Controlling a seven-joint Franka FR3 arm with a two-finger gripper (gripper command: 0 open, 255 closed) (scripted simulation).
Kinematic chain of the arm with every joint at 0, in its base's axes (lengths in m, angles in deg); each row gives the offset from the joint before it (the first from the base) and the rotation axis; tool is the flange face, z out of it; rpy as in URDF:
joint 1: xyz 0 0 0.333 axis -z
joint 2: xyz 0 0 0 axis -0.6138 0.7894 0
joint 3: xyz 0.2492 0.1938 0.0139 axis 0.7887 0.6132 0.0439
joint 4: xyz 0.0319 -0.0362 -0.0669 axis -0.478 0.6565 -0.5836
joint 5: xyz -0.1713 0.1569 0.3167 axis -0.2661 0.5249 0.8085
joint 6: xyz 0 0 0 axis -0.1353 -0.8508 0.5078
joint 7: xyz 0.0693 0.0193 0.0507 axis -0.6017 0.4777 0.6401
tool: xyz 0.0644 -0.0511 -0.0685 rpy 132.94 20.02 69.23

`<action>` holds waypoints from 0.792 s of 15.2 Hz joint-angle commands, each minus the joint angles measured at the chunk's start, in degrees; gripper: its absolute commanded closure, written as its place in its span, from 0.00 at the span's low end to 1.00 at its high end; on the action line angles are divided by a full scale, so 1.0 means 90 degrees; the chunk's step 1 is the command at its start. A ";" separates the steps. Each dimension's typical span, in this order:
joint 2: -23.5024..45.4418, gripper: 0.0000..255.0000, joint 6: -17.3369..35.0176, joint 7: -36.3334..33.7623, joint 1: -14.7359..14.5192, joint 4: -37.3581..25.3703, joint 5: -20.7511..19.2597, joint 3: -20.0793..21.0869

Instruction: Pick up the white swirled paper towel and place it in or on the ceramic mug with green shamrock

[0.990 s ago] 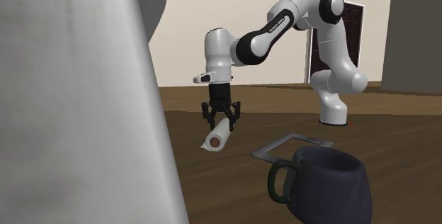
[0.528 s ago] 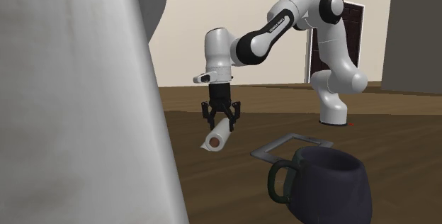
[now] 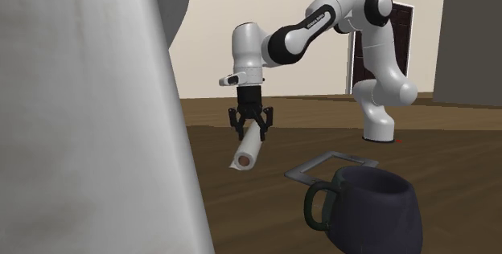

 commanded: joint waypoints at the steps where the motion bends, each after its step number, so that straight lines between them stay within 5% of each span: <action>1: -0.0093 1.00 -0.0155 -0.0010 0.0000 -0.0059 -0.0004 0.0000; 12: -0.0440 1.00 -0.1013 -0.0052 0.0004 -0.0572 -0.0022 -0.0005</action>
